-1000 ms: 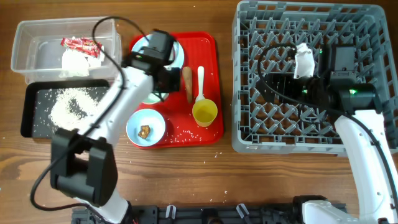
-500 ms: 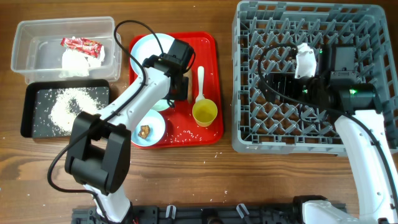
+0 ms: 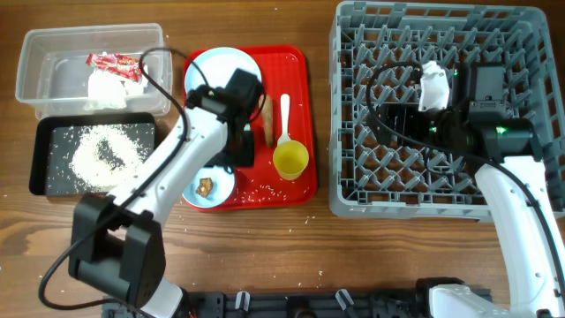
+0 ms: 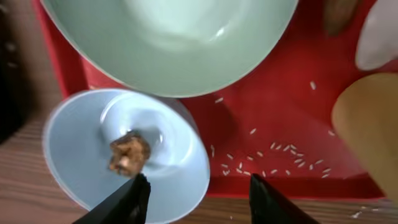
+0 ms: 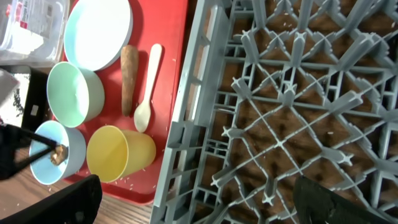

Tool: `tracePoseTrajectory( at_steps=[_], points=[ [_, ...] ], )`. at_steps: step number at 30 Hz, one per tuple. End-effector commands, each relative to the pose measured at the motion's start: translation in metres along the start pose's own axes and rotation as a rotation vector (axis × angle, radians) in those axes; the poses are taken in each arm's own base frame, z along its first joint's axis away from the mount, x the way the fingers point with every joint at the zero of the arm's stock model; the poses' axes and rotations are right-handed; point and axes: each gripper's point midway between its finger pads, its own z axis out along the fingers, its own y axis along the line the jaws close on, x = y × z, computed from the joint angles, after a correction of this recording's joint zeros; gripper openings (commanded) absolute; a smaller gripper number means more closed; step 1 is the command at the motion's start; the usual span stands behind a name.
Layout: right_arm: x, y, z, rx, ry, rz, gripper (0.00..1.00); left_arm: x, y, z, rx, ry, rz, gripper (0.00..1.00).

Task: Sort waste into correct bins and load items into the dishwasher rack
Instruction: 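Grasp the light-blue bowl with the left gripper, then tip the light-blue bowl over the black tray to dump the scrap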

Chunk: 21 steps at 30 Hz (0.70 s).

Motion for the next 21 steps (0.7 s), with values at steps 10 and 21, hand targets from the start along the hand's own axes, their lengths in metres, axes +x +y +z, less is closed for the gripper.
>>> tracePoseTrajectory(
  at_steps=[10, 21],
  points=[
    [-0.004, -0.001, 0.0, 0.01, -0.004, -0.013, 1.0, 0.039, -0.014, 0.06, 0.102, 0.095, -0.042, 0.07],
    [-0.003, -0.001, 0.0, 0.01, -0.002, -0.004, 1.0, -0.035, 0.001, -0.093, 0.175, -0.069, 0.028, 0.04]
  ],
)
